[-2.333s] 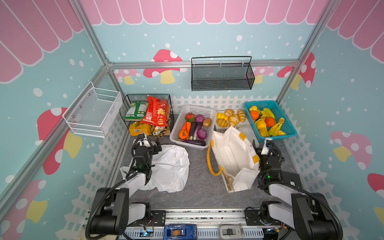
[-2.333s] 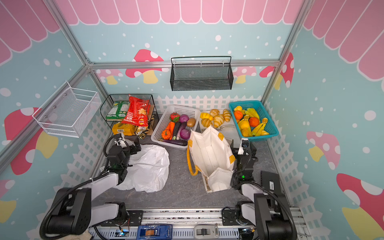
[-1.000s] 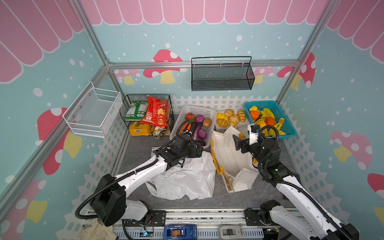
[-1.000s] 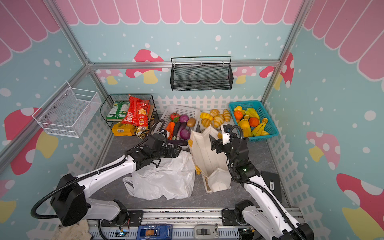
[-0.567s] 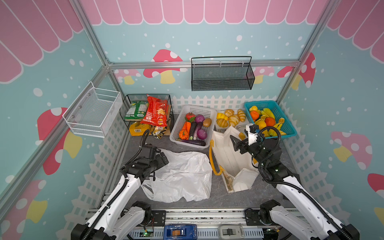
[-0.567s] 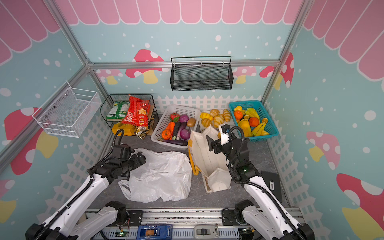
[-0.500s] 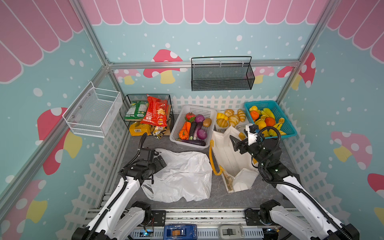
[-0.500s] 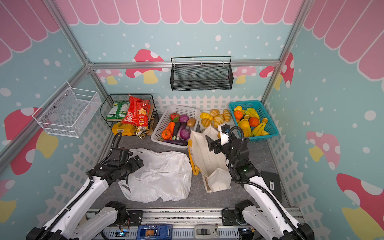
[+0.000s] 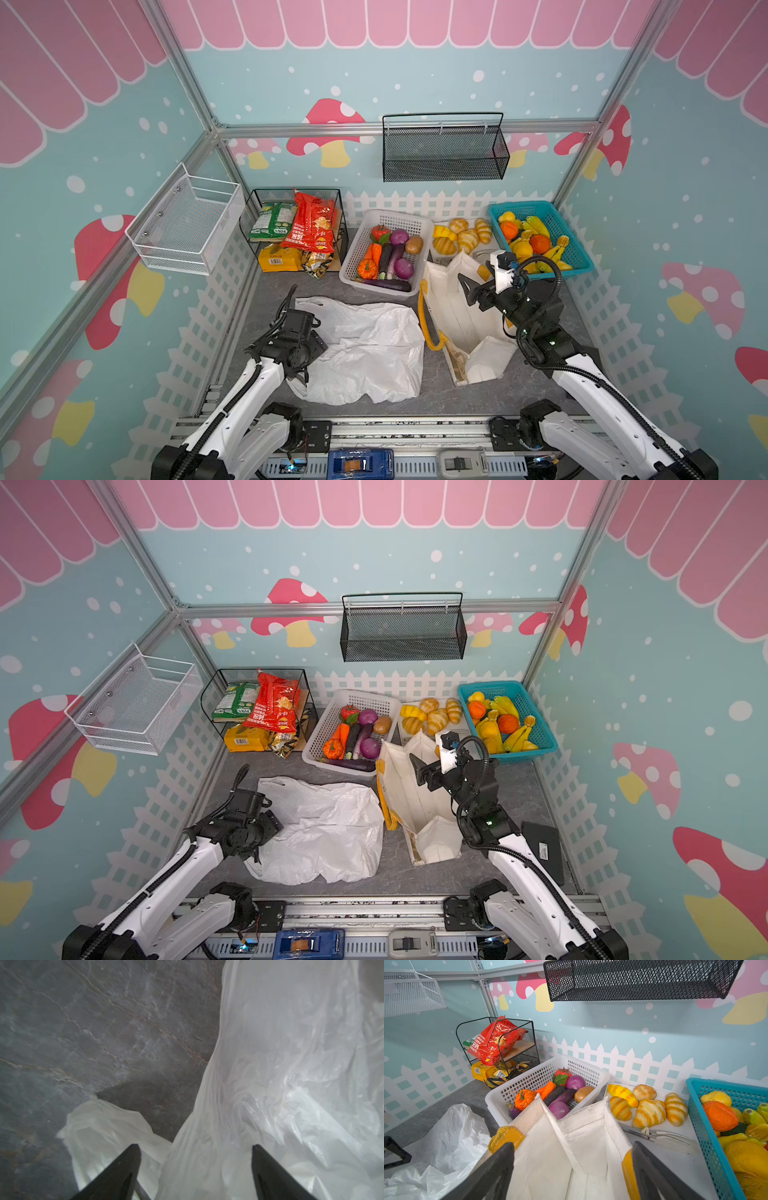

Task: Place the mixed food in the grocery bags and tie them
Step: 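Grasp the tote's yellow handle with right gripper while left gripper rises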

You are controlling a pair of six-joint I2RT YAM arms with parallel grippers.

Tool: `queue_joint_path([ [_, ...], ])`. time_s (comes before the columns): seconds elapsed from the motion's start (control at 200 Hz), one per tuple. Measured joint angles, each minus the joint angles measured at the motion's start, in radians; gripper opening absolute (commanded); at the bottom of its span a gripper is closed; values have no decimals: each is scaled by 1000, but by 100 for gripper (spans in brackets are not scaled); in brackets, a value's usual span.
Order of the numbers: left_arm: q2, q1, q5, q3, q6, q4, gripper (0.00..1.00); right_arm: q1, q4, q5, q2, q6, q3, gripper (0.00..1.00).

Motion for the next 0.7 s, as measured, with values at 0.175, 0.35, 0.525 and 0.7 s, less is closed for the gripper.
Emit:
queue_joint_path([
  [0.175, -8, 0, 48, -2, 7, 84, 28, 0, 0, 11, -8, 0, 0, 89],
  [0.35, -57, 0, 85, 7, 53, 130, 15, 0, -34, 42, -4, 0, 17, 89],
  [0.525, -93, 31, 25, 58, 103, 148, 10, 0, -57, 55, 27, 0, 59, 89],
  [0.7, -27, 173, -121, 113, 126, 271, 2, 0, -76, 56, 63, -1, 88, 89],
])
